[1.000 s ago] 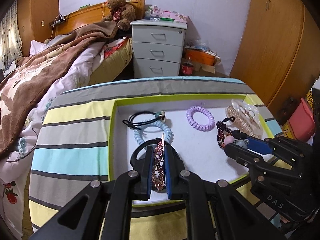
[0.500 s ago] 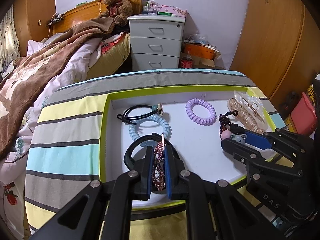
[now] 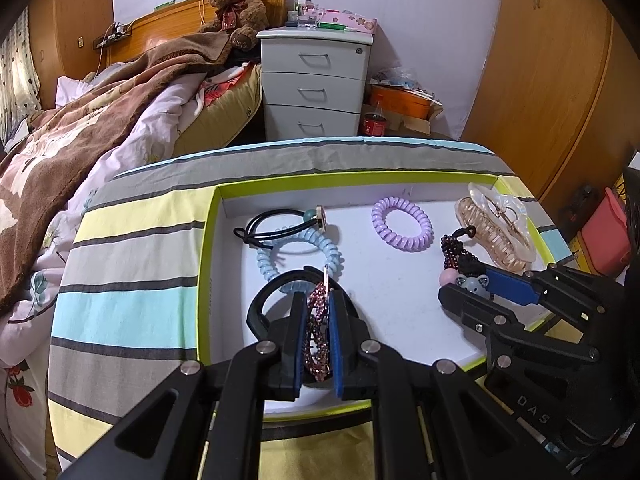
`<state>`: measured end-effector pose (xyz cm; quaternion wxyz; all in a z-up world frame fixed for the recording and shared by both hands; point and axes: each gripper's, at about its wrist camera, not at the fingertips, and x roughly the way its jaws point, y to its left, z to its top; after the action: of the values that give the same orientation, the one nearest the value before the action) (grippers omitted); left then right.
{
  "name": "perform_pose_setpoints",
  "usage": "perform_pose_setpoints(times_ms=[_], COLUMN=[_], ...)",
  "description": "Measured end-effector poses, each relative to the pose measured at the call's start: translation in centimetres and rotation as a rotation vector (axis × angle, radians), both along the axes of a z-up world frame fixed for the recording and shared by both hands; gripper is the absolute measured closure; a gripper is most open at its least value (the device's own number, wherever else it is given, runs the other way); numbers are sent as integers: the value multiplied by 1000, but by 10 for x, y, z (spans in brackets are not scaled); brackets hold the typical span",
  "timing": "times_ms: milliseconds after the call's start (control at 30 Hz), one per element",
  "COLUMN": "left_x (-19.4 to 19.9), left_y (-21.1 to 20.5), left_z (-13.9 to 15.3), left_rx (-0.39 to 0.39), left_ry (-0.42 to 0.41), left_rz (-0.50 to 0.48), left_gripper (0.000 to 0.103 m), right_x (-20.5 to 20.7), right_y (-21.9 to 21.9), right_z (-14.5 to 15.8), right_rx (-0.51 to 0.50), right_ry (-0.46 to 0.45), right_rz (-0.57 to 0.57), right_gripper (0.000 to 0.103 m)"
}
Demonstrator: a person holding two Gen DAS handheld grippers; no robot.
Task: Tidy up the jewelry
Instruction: 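Carry both hair accessories into the tray and open both grippers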
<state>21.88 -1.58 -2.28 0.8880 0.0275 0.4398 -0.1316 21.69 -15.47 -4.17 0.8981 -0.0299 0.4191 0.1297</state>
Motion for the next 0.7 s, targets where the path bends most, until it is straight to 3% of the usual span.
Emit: perform_pose_setpoints(times_ms=[267,467,633,700], left_x=[0,0,0,-1], left_y=[2,1,1,2], left_z=[-1,-1,-1,0], left_rx=[3,6,9,9], left_ry=[12,12,11,8], left_rz=[11,14,15,15], left_gripper=[80,79,78,73], right_x=[0,0,1,1], right_y=[-2,-2,-4,-6], right_z=[-2,-2,-2,-2], right_rx=[-1,1,9,14], right_ry=[9,9,9,8], right_rz=[-9,-12,-19,-27], right_gripper=[71,68,59,58])
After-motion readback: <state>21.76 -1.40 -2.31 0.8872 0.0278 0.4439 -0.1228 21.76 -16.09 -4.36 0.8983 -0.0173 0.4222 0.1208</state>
